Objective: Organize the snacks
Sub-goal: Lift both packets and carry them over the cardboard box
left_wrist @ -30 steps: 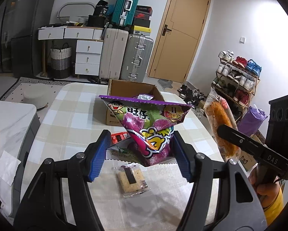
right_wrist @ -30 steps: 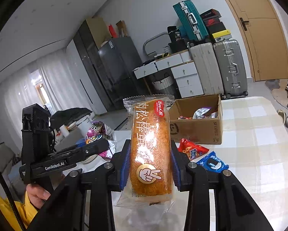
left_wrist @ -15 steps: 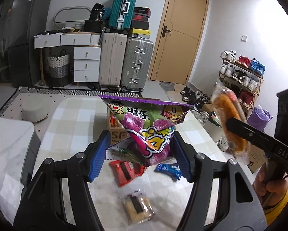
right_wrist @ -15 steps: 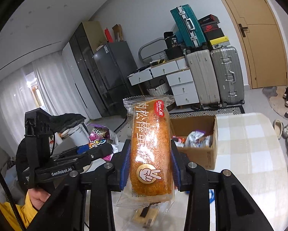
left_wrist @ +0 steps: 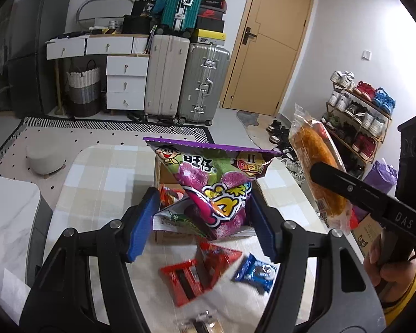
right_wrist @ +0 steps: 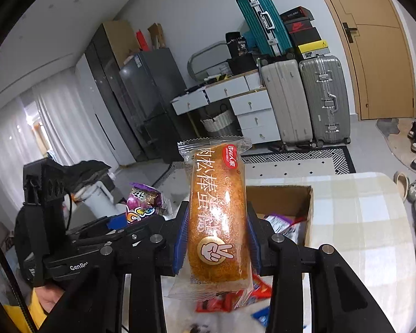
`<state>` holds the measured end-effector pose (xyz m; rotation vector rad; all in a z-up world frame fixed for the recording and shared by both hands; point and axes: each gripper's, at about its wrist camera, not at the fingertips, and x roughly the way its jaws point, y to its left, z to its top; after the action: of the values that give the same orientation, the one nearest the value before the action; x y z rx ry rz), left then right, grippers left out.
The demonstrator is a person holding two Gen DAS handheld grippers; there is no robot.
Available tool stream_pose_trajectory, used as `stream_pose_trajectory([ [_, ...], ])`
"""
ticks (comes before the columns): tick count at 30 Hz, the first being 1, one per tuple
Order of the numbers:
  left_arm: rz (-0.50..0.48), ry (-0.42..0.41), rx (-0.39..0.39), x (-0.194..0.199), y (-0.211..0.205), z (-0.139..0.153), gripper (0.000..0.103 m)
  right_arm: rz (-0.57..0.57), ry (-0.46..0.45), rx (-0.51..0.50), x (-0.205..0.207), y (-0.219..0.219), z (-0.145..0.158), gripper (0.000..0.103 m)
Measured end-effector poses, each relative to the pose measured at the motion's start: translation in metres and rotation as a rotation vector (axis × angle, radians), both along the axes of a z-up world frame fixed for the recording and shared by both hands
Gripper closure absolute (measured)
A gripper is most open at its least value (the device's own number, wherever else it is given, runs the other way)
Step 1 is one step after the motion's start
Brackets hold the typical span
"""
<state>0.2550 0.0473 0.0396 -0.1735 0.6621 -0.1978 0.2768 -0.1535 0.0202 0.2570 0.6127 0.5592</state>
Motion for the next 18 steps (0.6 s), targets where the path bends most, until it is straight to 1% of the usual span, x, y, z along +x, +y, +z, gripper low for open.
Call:
stream_pose_trajectory([
  [6,0.006,0.074,0.02,0.067,-0.004,-0.02,0.041,0.01,0.052,-0.034,0.05,0.01,-0.017,0.066],
  [11,0.006,0.13,0.03,0.109,-0.008,-0.04,0.041,0.003,0.105,-0.056,0.09,0.015,-0.036,0.066],
  [15,0.004,0.17,0.041,0.144,-0.012,-0.059,0.041,-0.004,0.139,-0.068,0.111,0.017,-0.054,0.066],
  [18,0.002,0.205,0.041,0.16,-0.015,-0.073,0.041,-0.007,0.175,-0.078,0.126,0.018,-0.069,0.066],
])
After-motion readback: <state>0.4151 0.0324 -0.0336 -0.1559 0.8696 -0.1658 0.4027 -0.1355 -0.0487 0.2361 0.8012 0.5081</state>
